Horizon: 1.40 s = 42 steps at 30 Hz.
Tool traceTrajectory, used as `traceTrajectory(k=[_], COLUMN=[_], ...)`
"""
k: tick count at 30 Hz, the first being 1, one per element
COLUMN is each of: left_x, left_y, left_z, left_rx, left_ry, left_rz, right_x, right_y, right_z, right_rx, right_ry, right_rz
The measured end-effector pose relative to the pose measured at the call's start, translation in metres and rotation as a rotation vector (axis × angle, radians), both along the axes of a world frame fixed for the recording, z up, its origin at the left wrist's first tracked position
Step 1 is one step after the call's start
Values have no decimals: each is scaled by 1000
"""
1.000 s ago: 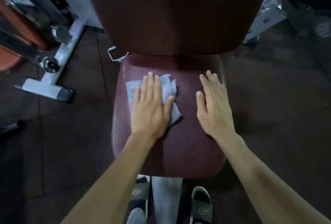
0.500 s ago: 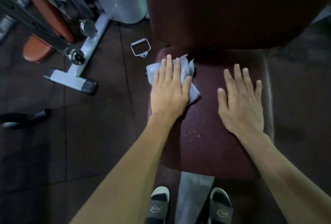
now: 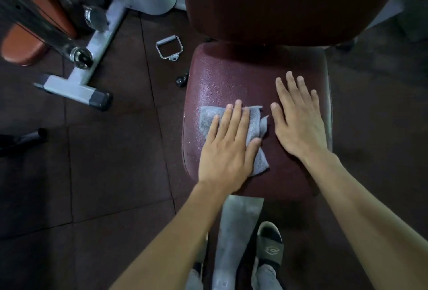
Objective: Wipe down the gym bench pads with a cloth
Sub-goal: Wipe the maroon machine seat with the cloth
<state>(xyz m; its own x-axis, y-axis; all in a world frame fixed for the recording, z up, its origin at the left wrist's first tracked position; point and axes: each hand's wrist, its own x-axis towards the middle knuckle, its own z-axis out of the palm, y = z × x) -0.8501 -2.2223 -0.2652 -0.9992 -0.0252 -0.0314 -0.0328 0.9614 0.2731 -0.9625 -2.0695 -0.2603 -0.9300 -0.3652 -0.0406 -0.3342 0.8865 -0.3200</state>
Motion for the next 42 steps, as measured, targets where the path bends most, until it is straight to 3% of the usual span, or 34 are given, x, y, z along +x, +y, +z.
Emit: traceTrajectory(k=[2, 4, 10, 15, 21, 25, 31, 33, 36, 39, 42], left_x=[1, -2, 15, 23, 10, -12, -43, -48, -38, -37, -53], left_y=[-29, -53, -22, 14, 65, 114, 102, 95, 59, 3, -14], left_z=[-4, -8, -8, -6, -1, 1, 1, 7, 17, 11, -2], left_rx=[-2, -19, 15, 1, -30, -45, -46, 67, 269, 147, -2], left_ry=[21, 51, 37, 15, 12, -19, 0, -3, 127, 87, -44], left_rz=[-145, -146, 272, 337, 191, 81, -96, -154, -181, 181, 250], right_x=[8, 11, 16, 19, 18, 10, 6, 13, 36, 62, 71], right_y=[4, 7, 16, 38, 74, 98, 99, 90, 65, 23, -2], right_z=[-1, -1, 4, 10, 15, 19, 20, 20, 20, 13, 0], right_rx=[-6, -32, -238, -451, -463, -526, -504, -514, -433, -185, 97], right_ry=[5, -7, -85, -199, -233, -263, -273, -225, -29, 75, 90], right_rz=[17, 20, 0, -14, 29, -77, -138, -216, -262, -134, -51])
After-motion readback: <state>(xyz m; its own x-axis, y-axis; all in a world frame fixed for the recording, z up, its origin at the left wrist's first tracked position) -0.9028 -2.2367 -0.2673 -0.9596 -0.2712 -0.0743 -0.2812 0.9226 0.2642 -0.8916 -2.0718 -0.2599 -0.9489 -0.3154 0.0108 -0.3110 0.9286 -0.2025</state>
